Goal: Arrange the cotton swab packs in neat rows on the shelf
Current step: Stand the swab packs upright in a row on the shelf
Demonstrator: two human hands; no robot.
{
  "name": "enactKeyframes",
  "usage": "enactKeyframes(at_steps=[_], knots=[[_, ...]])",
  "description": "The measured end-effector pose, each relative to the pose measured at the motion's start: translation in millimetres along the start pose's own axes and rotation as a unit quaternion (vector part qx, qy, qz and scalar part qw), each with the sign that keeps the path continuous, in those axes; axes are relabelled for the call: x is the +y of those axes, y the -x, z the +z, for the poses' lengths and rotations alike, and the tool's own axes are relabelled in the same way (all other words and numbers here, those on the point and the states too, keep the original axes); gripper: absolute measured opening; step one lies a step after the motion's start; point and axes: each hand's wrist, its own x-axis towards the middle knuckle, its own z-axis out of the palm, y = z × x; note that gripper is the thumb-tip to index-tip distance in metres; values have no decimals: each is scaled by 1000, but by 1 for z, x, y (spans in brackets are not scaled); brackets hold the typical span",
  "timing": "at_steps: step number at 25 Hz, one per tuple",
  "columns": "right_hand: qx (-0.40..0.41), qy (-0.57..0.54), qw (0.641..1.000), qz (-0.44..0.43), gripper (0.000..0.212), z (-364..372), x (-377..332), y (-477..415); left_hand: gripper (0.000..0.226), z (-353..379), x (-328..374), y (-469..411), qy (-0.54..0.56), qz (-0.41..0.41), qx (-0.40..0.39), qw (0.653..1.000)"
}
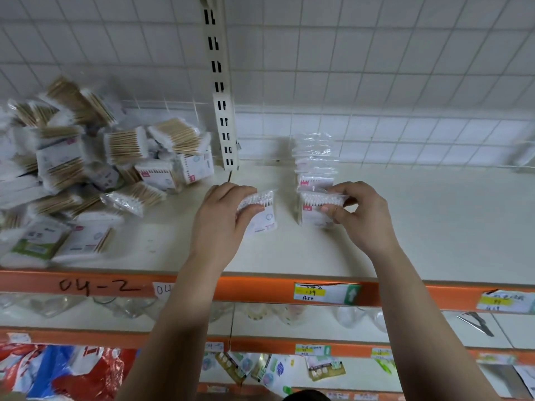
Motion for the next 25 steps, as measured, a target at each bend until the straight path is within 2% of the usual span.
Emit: enactKeyframes(at_steps=[4,14,17,21,25], knots=[[-15,7,1000,-3,25,1,2,-13,29,3,5,2,28,-31,-12,999],[-31,43,997,50,40,3,9,-36,23,9,11,0,37,-38,-9,999],[-25,42,998,46,31,-12,15,-33,27,16,21,-3,51,-24,-16,998],[-27,122,991,41,16,-34,40,-36,24,31,43,-11,84,-7,-29,996],[-79,211,972,67,21,-42,67,-33,22,47,60,-17,95,-4,-41,995]])
